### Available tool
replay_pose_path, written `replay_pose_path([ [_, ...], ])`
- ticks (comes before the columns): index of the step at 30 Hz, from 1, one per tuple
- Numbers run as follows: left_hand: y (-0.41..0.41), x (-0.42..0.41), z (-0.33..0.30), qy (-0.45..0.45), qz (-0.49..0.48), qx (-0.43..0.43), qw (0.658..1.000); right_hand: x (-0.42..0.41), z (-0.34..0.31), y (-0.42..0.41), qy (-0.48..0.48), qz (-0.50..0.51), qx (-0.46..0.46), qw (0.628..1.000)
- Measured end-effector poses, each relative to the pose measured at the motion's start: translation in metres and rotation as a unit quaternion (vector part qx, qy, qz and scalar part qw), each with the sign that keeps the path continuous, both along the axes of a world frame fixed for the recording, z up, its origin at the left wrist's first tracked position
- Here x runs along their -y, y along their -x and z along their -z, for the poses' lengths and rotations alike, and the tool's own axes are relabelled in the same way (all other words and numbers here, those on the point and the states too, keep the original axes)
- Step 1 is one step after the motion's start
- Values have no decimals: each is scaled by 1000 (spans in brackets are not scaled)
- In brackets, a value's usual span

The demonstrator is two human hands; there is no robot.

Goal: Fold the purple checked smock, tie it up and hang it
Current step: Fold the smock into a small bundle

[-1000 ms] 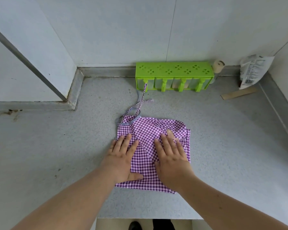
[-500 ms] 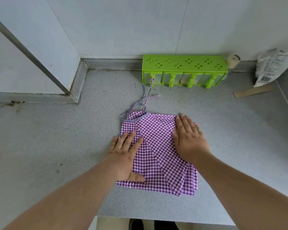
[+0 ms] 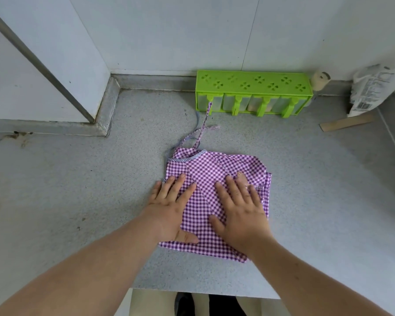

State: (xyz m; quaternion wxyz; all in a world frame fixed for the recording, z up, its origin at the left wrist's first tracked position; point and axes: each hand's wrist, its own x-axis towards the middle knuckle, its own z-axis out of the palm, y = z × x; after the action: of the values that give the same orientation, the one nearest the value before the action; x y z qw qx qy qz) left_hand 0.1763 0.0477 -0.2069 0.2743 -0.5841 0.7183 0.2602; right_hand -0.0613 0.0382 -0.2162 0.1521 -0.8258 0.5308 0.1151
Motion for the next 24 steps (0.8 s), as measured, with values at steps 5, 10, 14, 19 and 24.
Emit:
replay_pose_path([
  [5, 1, -1, -4, 0, 7, 1, 1000, 13, 7, 36, 4, 46, 11, 999],
  [10, -9, -10, -4, 7, 33, 6, 999, 14, 8, 36, 6, 40, 19, 999],
  [14, -35, -27, -2, 15, 93, 22, 995, 14, 10, 37, 10, 37, 20, 999],
  [19, -54, -38, -10, 59, 157, 24, 985, 15, 12, 38, 9, 35, 18, 999],
  [24, -45, -45, -25, 90, 204, -10, 975, 17, 9, 38, -12, 25, 1, 1000],
])
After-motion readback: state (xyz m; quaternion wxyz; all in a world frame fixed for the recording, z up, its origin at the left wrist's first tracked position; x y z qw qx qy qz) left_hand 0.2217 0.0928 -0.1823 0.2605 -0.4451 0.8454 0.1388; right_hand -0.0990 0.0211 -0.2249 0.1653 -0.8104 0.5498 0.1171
